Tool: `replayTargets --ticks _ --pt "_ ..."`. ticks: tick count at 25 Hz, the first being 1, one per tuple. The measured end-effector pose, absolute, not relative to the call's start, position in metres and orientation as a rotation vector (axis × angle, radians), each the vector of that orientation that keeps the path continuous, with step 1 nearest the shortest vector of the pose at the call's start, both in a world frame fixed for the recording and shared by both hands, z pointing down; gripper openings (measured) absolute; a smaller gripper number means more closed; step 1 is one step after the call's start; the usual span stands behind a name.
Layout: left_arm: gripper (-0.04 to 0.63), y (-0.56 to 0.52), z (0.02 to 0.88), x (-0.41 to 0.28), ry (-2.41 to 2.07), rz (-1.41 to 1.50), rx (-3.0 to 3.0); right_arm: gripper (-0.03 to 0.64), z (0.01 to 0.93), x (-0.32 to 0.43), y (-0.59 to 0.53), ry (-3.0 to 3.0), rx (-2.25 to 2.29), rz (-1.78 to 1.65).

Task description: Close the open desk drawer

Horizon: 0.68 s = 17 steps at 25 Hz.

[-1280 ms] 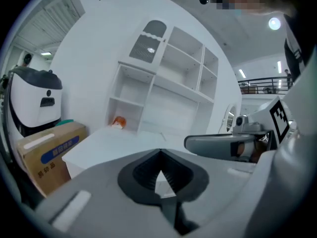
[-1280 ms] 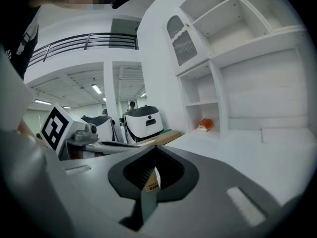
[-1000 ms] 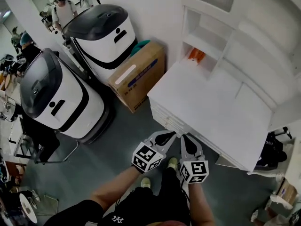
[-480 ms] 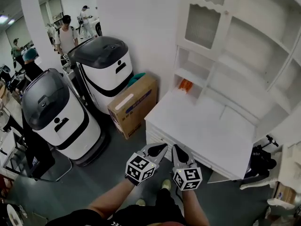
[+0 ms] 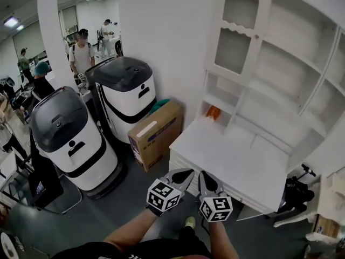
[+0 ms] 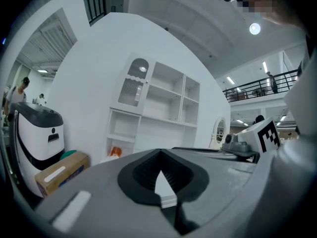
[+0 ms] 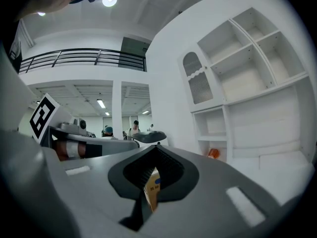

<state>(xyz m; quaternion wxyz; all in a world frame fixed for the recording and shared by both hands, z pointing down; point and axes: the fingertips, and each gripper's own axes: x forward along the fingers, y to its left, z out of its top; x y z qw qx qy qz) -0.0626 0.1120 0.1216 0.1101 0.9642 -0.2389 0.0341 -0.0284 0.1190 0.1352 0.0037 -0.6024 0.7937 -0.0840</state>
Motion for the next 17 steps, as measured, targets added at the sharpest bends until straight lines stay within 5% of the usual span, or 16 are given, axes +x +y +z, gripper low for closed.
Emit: replayTargets --ticks 17 --pt "0.002 0.119 0.115 -0.079 -0.732 0.074 2.842 0.021 0.127 -0.044 0.128 2.482 -1.873 -0.251"
